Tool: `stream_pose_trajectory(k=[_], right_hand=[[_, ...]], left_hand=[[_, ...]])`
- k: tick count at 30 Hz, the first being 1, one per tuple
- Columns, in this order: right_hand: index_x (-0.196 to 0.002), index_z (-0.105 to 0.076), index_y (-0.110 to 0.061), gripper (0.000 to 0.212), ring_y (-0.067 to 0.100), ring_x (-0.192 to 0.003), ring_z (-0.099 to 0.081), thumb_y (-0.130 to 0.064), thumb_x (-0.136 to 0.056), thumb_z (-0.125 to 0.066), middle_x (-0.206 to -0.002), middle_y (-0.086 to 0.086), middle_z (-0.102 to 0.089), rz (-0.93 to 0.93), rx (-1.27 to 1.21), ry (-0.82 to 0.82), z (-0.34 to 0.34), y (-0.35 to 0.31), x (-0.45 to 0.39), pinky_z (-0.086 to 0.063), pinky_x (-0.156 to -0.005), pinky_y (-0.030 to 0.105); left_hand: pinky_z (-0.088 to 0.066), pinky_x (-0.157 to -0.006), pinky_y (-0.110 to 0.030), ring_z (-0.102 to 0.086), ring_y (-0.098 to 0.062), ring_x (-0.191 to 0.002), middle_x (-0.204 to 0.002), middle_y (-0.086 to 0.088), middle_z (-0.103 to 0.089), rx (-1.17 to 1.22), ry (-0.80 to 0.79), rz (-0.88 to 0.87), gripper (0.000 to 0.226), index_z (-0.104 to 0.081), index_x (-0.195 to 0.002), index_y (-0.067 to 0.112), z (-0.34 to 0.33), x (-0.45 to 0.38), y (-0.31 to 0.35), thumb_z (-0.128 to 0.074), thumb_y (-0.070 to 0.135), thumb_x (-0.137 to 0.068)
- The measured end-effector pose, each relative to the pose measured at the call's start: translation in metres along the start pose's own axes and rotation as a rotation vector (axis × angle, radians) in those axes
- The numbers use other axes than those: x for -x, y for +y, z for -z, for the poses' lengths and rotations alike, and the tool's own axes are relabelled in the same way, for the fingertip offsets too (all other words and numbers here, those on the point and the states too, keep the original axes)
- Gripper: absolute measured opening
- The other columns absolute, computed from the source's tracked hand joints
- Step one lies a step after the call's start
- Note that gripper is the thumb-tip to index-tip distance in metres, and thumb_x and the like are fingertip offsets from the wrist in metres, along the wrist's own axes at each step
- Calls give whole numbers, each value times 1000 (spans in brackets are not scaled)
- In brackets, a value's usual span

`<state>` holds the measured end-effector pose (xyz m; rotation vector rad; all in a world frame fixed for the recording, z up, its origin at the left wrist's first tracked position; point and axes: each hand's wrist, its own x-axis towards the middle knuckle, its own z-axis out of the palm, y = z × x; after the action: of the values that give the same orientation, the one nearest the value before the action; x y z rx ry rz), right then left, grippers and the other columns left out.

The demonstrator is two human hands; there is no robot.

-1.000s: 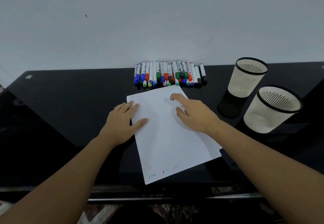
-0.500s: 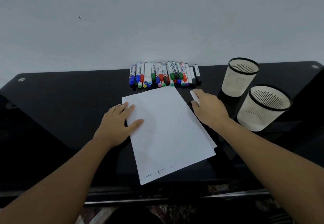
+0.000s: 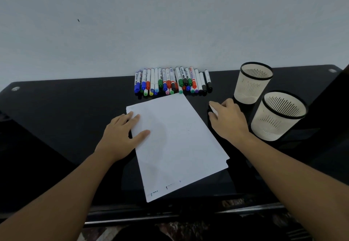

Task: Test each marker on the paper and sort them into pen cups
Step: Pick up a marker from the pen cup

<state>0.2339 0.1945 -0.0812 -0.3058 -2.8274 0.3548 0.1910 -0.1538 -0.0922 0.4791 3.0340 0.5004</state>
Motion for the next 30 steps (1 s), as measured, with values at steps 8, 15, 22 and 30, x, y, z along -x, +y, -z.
stream_pose_trajectory(k=[8,15,22,30], right_hand=[[-147,-52,-30,39,28,-113,-56,-30,-109,-46,-135,14,-51,-120,-144,-24,0,-7,-54,-43,-79,31],[-148,-50,-34,44,41,-117,-54,-28,-107,-39,-135,21,-51,-154,-56,-76,-9,5,-98,-45,-97,41],[-139,-55,-34,34,36,-113,-53,-31,-106,-47,-130,15,-50,-110,-12,-46,-16,5,-104,-39,-77,35],[-116,-56,-21,16,32,-101,-54,-32,-105,-53,-119,13,-50,-112,5,-60,-15,6,-110,-42,-73,37]], left_hand=[[-17,-124,-47,-16,-17,-152,-166,11,-23,10,16,-4,97,-33,-157,37,0,-1,-2,-22,91,-77],[-20,-123,-47,-18,-15,-150,-164,12,-27,42,52,-16,96,-38,-155,37,-2,-2,-3,-27,91,-76],[-22,-121,-49,-20,-14,-149,-163,12,-29,51,66,-20,94,-39,-154,37,-4,-3,-4,-28,90,-77],[-23,-121,-50,-20,-14,-148,-163,13,-29,47,70,-19,93,-39,-154,38,-6,-4,-6,-28,91,-78]])
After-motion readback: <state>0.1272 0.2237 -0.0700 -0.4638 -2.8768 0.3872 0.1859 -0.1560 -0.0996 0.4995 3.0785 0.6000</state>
